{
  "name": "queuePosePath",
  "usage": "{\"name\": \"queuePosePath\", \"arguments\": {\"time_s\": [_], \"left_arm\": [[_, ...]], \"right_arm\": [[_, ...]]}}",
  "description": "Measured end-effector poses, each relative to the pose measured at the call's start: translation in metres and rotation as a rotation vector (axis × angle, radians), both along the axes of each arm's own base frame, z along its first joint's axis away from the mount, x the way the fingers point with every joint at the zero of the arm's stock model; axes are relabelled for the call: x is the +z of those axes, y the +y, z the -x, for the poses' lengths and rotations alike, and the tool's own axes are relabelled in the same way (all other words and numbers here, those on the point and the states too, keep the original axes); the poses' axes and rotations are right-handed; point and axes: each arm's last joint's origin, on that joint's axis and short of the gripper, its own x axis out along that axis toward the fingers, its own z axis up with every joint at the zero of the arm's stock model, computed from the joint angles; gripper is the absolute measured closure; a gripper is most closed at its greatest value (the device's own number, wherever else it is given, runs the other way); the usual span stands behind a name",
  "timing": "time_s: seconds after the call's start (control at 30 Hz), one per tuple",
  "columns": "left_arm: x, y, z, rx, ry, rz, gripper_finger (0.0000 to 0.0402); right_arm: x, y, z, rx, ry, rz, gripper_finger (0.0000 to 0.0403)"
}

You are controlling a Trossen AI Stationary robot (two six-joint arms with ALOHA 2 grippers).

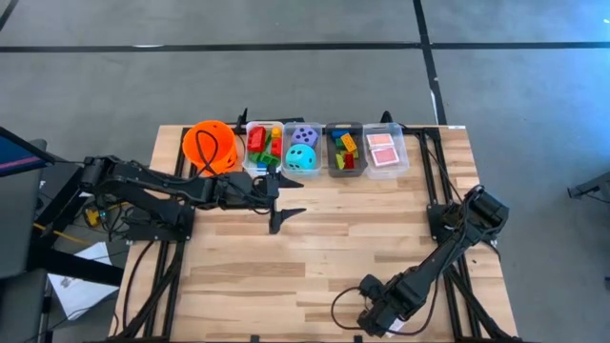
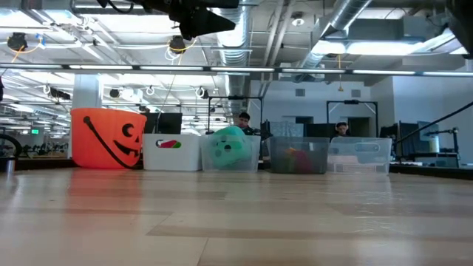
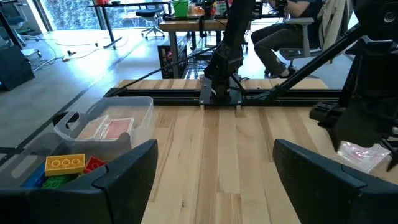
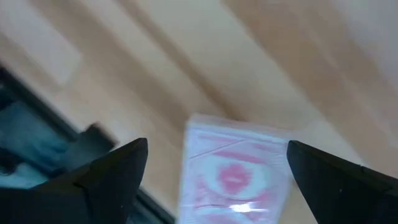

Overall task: Pick & Place Toys
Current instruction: Put the red deck of cards into the right transparent bin

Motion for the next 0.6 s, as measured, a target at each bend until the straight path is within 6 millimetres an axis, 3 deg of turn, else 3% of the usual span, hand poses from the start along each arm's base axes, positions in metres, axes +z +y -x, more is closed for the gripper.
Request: {"name": "queuePosePath", "arguments": {"time_s": [0.6], "left_arm": [[-0.0003, 0.0000, 0.0001, 0.000, 0.003, 0.000, 0.0092]], "right_arm": [[-0.0008, -0.0041, 0.0016, -0.078, 0.063, 0.001, 0.0023]]}}
